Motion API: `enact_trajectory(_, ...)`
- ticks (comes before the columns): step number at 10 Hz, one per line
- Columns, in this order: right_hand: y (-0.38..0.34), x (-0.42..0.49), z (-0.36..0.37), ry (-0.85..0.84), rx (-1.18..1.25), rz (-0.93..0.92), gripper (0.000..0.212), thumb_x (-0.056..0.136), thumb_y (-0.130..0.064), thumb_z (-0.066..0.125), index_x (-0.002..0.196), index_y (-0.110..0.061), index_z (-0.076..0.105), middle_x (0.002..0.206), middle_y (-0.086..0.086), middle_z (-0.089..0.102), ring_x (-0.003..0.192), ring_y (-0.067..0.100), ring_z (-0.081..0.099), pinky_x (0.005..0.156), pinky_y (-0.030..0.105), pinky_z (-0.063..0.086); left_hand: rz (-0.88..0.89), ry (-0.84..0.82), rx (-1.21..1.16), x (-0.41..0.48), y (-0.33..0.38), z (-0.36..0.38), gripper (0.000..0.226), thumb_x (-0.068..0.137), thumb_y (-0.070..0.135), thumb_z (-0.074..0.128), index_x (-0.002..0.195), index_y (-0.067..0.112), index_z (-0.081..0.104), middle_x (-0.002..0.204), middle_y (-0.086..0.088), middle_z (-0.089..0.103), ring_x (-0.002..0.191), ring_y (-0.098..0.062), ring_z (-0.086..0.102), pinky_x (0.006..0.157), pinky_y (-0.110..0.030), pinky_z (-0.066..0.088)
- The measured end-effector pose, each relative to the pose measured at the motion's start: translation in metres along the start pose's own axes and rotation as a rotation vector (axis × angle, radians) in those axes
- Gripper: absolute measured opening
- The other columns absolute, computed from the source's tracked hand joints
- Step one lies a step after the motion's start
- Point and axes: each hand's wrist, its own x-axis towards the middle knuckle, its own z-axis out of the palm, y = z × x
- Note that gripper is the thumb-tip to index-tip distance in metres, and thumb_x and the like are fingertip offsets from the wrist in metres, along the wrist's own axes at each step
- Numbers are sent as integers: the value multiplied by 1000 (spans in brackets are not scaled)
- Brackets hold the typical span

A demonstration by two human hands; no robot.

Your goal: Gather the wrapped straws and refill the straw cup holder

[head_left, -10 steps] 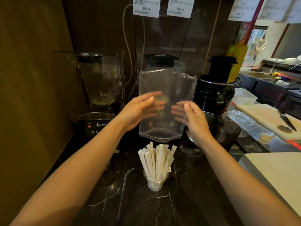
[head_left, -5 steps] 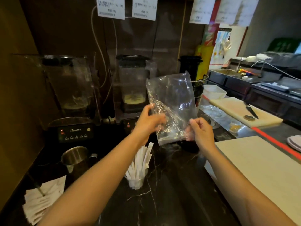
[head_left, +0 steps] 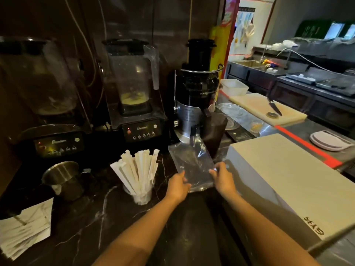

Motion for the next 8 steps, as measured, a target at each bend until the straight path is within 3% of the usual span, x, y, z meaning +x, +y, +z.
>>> enact_trajectory(1, 17, -8, 10, -96, -88, 17, 44, 93, -19, 50, 133, -13, 33, 124, 18, 59, 110, 32, 59, 93, 45, 48, -51, -87, 189, 0, -21, 16, 53, 87, 14, 58, 136, 7, 40, 119, -16, 56, 115, -28, 54, 97, -29, 41)
enact_trajectory(2, 28, -12, 16, -166, -299, -16, 43, 94, -20, 47, 135, -19, 33, 128, 15, 54, 114, 31, 55, 94, 44, 47, -72, -119, 418, -2, -37, 24, 57, 90, 30, 53, 139, 9, 33, 137, -16, 37, 126, -30, 40, 106, -35, 36)
enact_trajectory(3, 35, -10, 20, -195, -576, -75, 41, 96, -30, 39, 136, -19, 38, 139, 13, 39, 126, 31, 40, 101, 42, 41, -47, -116, 709, -4, -48, 25, 63, 93, 42, 38, 145, 9, 22, 150, -17, 18, 138, -32, 19, 112, -43, 23)
enact_trajectory(4, 41, -9, 23, -232, -739, -107, 46, 99, -34, 28, 143, -21, 29, 153, 10, 24, 140, 31, 21, 113, 43, 23, -33, -223, 826, -4, -58, 27, 64, 98, 42, 19, 148, 10, -2, 159, -12, -10, 146, -27, -12, 118, -47, 0)
enact_trajectory(5, 45, -11, 24, -290, -738, -82, 50, 100, -36, 21, 148, -24, 14, 158, 7, 11, 146, 27, 6, 118, 45, 9, -28, -262, 856, -5, -64, 27, 63, 98, 42, 12, 147, 10, -11, 158, -9, -16, 145, -23, -17, 118, -46, -7)
enact_trajectory(6, 43, -10, 22, -353, -709, -59, 52, 100, -37, 19, 149, -23, 9, 160, 7, 4, 147, 25, -1, 119, 45, 4, -21, -254, 847, -6, -64, 25, 62, 98, 41, 12, 147, 10, -11, 159, -8, -14, 145, -22, -16, 118, -42, -6)
enact_trajectory(8, 25, -9, 19, -230, -579, -146, 60, 98, -43, 20, 149, -18, 1, 160, 8, 2, 147, 24, 0, 119, 40, 7, 118, -152, 740, -11, -42, 20, 61, 99, 38, 14, 147, 9, -12, 158, -8, -14, 146, -22, -13, 119, -37, -2)
